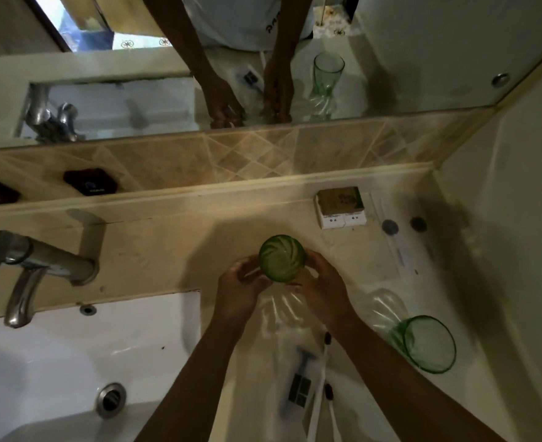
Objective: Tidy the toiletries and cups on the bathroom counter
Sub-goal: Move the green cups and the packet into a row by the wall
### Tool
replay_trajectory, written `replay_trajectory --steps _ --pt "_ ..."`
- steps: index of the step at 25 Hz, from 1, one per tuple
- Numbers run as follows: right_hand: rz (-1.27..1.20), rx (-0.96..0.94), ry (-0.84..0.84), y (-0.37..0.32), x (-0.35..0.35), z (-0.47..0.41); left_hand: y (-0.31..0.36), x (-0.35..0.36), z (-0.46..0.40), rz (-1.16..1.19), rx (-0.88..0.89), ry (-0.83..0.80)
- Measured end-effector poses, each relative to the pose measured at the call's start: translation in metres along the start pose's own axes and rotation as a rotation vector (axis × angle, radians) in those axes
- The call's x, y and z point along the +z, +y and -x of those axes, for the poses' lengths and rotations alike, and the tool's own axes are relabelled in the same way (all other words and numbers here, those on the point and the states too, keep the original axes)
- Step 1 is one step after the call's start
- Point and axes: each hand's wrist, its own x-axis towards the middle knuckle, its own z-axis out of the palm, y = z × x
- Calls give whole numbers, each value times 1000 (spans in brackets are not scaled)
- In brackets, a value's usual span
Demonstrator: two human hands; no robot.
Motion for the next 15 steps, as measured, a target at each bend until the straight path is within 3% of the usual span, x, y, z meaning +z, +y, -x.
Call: replay_trajectory --steps 15 --pt "-140 18 9 -22 -4 -70 21 31 -58 18 27 -27"
